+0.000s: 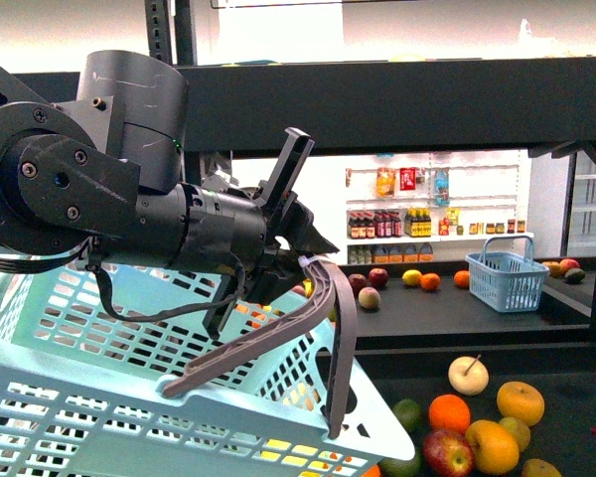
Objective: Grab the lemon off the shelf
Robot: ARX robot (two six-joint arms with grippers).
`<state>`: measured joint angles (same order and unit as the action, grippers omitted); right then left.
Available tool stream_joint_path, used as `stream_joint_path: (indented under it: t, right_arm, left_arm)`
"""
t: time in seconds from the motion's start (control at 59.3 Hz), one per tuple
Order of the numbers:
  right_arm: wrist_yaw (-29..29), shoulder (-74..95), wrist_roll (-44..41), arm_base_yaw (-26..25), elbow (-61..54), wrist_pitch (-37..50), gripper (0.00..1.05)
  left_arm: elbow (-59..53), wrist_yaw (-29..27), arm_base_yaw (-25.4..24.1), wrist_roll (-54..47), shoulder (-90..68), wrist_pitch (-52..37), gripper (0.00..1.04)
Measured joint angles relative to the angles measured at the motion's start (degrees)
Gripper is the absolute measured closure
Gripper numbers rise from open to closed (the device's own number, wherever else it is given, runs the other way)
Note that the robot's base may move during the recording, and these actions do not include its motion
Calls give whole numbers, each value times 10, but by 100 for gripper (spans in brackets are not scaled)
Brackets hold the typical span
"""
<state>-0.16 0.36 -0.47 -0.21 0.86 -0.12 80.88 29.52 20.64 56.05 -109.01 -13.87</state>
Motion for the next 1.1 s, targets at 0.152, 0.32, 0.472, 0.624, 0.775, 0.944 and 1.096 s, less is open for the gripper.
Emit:
stream_joint_path:
  t: [0.152, 0.32, 0.472, 0.624, 0.775, 0.944, 1.096]
  right_arm:
    - [0, 0, 0, 0, 0, 0, 79]
    - [0, 0, 0, 0, 0, 0, 49]
    - [0, 0, 0, 0, 0, 0, 11]
    - [0, 0, 0, 0, 0, 0, 2]
    - [0, 0, 0, 0, 0, 0, 2]
    - [0, 0, 0, 0, 0, 0, 2]
    - [0, 0, 0, 0, 0, 0, 2]
  left_arm:
    - [0, 0, 0, 0, 0, 0, 94]
    - [0, 0, 0, 0, 0, 0, 94]
    - [0, 0, 0, 0, 0, 0, 94]
    - [0, -2, 0, -1, 0, -1, 94]
    - [-1, -38, 0, 6, 0, -42, 94]
    - [-4, -84, -22, 63, 1, -96, 94]
    - [-31, -164, -64, 134, 11, -170, 94]
